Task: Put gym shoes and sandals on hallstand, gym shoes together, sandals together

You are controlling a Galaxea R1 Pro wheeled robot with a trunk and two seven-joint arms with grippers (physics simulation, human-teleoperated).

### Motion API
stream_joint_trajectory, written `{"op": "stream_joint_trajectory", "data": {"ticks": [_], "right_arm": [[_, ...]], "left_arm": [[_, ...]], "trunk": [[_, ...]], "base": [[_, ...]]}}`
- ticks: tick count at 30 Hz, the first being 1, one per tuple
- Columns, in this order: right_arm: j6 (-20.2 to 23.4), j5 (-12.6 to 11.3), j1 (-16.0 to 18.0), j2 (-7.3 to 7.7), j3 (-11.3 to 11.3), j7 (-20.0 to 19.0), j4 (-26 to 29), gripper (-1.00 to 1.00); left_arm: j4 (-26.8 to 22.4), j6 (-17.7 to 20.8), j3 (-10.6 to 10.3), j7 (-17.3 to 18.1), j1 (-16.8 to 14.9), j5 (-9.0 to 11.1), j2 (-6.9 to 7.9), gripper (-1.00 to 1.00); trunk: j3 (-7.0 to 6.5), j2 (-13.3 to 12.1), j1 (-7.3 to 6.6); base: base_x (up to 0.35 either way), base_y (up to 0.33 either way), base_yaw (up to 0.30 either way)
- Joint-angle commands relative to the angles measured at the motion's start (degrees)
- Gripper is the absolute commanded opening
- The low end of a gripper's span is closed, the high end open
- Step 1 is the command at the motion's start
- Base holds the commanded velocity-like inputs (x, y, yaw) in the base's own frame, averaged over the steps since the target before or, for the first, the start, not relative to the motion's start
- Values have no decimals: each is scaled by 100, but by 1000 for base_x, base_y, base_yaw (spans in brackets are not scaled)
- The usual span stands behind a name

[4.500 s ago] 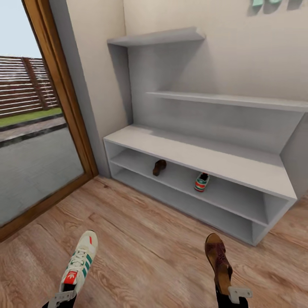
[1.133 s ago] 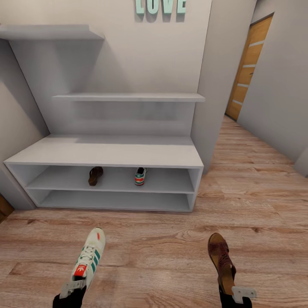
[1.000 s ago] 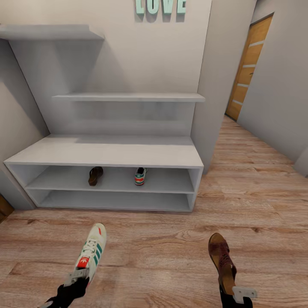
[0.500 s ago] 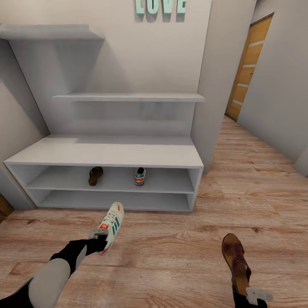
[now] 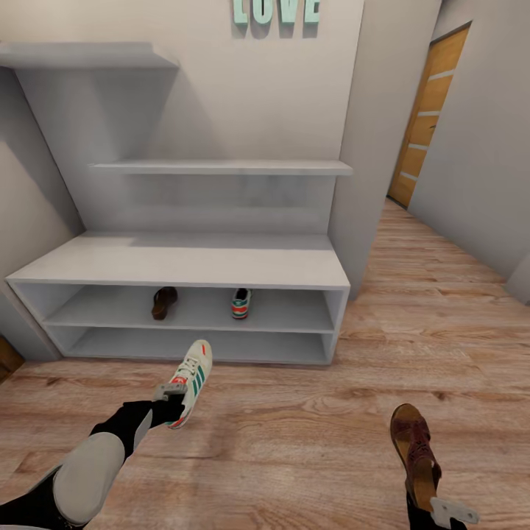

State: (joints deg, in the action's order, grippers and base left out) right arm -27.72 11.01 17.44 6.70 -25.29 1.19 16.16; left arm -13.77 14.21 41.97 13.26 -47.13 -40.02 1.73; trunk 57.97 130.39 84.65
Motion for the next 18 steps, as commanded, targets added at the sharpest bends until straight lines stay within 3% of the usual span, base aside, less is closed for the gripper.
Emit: {"op": "stream_joint_trajectory", "data": {"ticks": [1, 13, 15, 18], "right_arm": [[-21, 58, 5, -4, -37, 13, -7, -100], [-15, 62, 5, -5, -37, 4, 1, -100], [-23, 68, -1, -59, -38, 17, -14, -100], [-23, 66, -2, -77, -38, 20, -13, -100]], "left_arm": [[-14, 27, 47, 35, -4, -46, -4, -100], [-20, 31, 83, 19, -14, -7, -3, -100], [-20, -33, 76, -37, -19, 75, -52, -100], [-20, -83, 50, 42, -10, 17, -44, -100]], "trunk": [[5, 2, -1], [5, 2, -1], [5, 2, 0], [5, 2, 0]], "base": [[70, -95, 0], [109, -226, 0], [0, 0, 0], [0, 0, 0]]}}
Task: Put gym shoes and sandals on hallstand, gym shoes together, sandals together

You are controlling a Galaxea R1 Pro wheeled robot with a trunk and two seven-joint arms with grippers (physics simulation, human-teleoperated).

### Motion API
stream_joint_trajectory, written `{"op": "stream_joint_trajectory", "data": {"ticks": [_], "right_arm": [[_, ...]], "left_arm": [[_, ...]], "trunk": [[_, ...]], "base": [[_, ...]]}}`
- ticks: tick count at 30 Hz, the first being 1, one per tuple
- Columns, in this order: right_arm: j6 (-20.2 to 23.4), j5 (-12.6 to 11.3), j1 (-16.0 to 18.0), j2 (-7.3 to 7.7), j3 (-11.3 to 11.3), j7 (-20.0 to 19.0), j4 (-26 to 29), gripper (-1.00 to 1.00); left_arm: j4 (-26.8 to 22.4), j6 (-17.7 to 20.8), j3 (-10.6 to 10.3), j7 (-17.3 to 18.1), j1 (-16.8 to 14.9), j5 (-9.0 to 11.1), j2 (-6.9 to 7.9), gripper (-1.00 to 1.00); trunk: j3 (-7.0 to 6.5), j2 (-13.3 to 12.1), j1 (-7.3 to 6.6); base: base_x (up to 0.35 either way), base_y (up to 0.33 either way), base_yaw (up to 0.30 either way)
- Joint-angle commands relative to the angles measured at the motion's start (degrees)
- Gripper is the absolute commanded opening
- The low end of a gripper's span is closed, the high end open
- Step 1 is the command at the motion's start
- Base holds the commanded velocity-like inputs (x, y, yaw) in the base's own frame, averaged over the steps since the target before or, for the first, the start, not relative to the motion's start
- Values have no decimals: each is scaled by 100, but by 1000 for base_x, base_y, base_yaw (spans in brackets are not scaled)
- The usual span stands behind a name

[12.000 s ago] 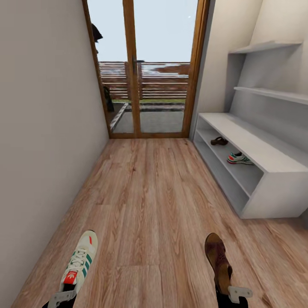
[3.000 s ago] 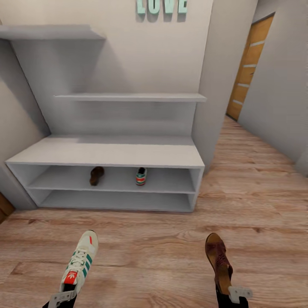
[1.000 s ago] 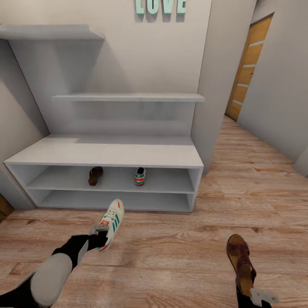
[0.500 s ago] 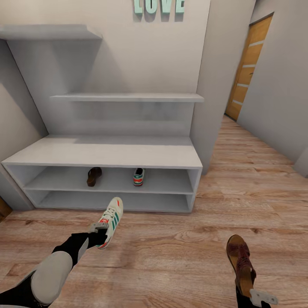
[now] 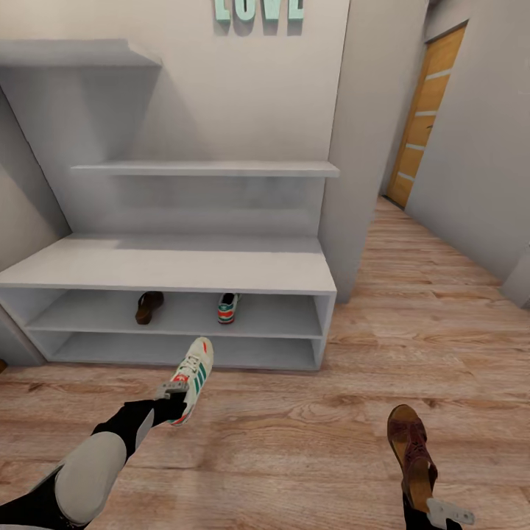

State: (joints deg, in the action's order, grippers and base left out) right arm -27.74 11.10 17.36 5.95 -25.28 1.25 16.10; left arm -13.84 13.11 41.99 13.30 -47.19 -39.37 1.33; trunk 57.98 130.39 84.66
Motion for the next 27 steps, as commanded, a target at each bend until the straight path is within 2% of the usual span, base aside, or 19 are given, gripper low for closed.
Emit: {"op": "stream_joint_trajectory", "data": {"ticks": [1, 15, 22, 27], "right_arm": [[-20, 56, 5, -15, -38, 14, -5, -100], [-20, 50, 4, -42, -46, 15, -2, -100], [-20, 50, 4, -41, -47, 15, -1, -100], [-20, 50, 4, -41, -47, 15, 0, -100]], "left_arm": [[-13, 33, 43, 69, -3, -61, -3, -100], [2, 269, 6, 121, -139, -126, -35, -100], [4, 502, -14, 84, -368, -155, -216, -100], [5, 668, -68, 64, -531, -158, -282, -100]], "trunk": [[5, 2, -1], [5, 2, -1], [5, 2, -1], [5, 2, -1]], "base": [[0, 0, 0], [0, 0, 0], [0, 0, 0], [0, 0, 0]]}}
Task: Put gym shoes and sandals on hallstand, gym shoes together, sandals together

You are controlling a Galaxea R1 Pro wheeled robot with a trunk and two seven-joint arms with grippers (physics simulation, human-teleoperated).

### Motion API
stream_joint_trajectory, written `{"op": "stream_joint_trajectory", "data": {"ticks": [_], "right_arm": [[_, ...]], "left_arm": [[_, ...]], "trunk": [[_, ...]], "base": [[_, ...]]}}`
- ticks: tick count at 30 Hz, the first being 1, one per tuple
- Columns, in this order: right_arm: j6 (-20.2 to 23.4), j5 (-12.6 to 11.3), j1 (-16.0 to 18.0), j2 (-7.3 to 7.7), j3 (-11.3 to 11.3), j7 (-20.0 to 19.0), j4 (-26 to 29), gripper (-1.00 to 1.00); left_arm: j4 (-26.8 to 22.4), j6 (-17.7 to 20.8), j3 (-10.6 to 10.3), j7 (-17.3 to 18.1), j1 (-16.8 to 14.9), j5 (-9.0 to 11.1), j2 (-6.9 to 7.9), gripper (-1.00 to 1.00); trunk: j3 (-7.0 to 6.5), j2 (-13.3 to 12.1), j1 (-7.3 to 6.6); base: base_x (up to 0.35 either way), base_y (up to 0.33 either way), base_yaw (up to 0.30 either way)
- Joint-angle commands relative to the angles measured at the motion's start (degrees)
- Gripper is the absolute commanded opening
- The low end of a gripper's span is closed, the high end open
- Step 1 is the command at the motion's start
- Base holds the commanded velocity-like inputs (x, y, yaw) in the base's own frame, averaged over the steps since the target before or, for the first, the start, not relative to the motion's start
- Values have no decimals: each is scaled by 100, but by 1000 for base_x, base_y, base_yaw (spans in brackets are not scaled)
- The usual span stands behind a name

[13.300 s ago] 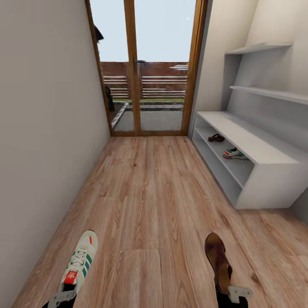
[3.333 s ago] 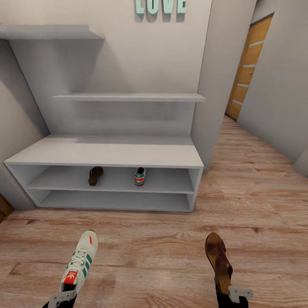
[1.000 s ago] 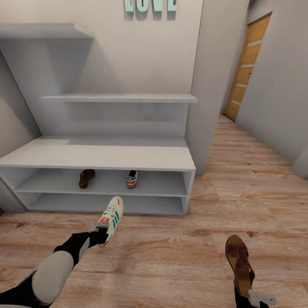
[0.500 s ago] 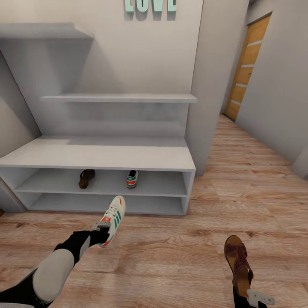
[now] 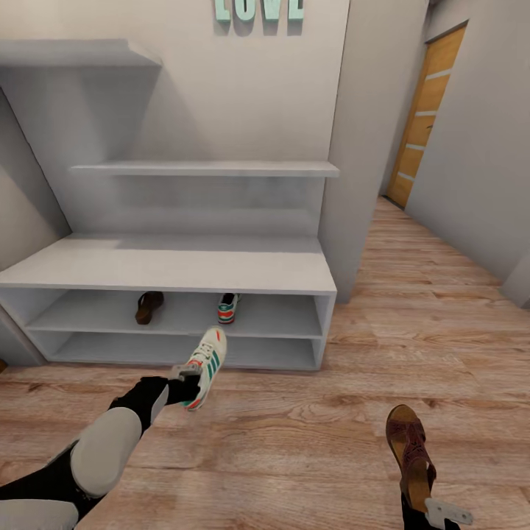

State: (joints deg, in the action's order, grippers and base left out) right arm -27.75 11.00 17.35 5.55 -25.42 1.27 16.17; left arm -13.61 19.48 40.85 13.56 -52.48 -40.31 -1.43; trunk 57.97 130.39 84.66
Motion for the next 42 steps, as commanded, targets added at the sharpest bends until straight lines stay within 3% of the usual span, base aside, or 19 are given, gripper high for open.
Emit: {"op": "stream_joint_trajectory", "data": {"ticks": [1, 9, 10, 42], "right_arm": [[-20, 60, 5, -2, -34, 14, -5, -100], [-20, 60, 5, 14, -34, 14, 0, -100], [-20, 60, 5, 14, -34, 14, 0, -100], [-20, 60, 5, 25, -37, 22, 0, -100]], "left_arm": [[-19, 64, 41, 35, -35, -64, -8, -100], [-27, 326, 21, 25, -297, -66, -4, -100], [-27, 1851, 21, 24, -626, -65, -3, -100], [-37, 1826, 28, -2, -583, -57, 2, -100]], "trunk": [[5, 2, -1], [5, 2, -1], [5, 2, -1], [5, 2, -1]], "base": [[0, 0, 0], [0, 0, 0], [0, 0, 0], [166, -170, 0]]}}
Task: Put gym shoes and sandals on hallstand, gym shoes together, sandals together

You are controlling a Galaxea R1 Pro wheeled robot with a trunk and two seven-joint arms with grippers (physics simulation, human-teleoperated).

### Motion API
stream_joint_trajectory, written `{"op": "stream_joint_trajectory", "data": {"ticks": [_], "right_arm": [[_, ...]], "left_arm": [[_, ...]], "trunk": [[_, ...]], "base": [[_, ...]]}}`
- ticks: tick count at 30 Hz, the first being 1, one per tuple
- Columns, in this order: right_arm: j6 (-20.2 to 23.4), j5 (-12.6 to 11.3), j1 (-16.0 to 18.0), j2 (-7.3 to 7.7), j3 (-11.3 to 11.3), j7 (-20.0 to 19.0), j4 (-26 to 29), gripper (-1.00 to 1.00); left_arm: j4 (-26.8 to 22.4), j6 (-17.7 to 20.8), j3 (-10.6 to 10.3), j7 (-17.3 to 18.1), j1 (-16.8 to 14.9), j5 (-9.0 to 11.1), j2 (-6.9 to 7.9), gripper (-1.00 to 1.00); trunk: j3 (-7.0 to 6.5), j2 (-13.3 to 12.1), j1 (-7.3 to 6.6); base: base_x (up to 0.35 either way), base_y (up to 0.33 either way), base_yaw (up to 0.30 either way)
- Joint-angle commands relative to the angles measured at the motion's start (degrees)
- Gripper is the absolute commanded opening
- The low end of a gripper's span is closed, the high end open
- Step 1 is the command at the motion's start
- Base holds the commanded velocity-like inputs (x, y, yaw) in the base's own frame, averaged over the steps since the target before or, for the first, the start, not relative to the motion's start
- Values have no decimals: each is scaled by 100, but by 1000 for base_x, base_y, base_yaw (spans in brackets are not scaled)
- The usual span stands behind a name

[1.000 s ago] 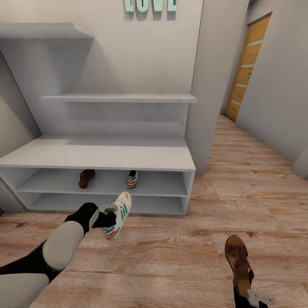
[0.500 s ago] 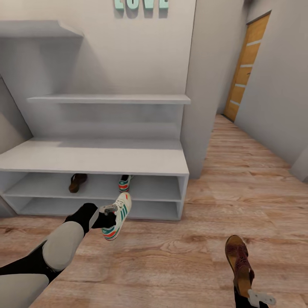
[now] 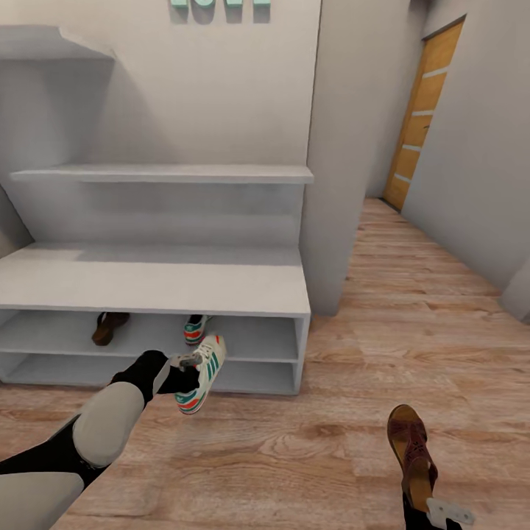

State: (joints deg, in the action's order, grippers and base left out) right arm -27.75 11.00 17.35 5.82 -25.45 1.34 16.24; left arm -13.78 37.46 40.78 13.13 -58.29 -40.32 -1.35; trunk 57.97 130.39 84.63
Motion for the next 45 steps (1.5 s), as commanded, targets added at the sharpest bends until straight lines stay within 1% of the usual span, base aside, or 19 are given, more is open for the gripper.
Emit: {"op": "stream_joint_trajectory", "data": {"ticks": [1, 8, 13, 17, 20, 21, 23, 25, 30, 35, 45], "right_arm": [[-20, 60, 6, -2, -32, 15, -7, -100], [-20, 60, 6, -2, -30, 14, -7, -100], [-20, 60, 6, -2, -30, 15, -7, -100], [-20, 60, 6, -4, -30, 15, -7, -100], [-20, 60, 6, -3, -30, 15, -7, -100], [-20, 60, 6, -3, -30, 15, -7, -100], [-20, 60, 6, -3, -30, 15, -7, -100], [-20, 60, 6, -3, -30, 15, -7, -100], [-20, 60, 6, -6, -30, 12, -7, -100], [-20, 60, 6, -4, -30, 12, -7, -100], [-20, 60, 6, -2, -30, 10, -7, -100]], "left_arm": [[-19, 27, 35, 41, -1, -56, -6, -100], [-26, 25, 42, 41, 0, -41, 7, -100], [-27, -1, 58, 32, 29, -31, 10, -100], [-28, -188, 105, -32, 29, 2, -6, -100], [-16, -570, 119, -139, 38, 143, -19, -100], [-15, -607, 120, -166, 40, 179, -19, -100], [0, -733, 116, -382, 43, 415, -26, -100], [4, -753, 104, -464, 41, 468, -45, -100], [0, -765, 44, -517, 50, 488, -65, -100], [6, -768, 36, -522, 54, 490, -67, -100], [-1, -768, 35, -522, 49, 481, -67, -100]], "trunk": [[5, 2, 2], [5, 2, 2], [5, 2, 2], [5, 2, 2], [5, 2, 2], [5, 2, 2], [5, 2, 2], [5, 2, 2], [5, 2, 2], [5, 2, 2], [5, 2, 2]], "base": [[276, -158, 0], [304, -47, 0], [71, -3, 0], [5, 0, 0], [0, 0, 0], [0, 0, 0], [0, 0, 0], [0, 0, 0], [33, 0, 0], [200, -36, 0], [64, -5, 0]]}}
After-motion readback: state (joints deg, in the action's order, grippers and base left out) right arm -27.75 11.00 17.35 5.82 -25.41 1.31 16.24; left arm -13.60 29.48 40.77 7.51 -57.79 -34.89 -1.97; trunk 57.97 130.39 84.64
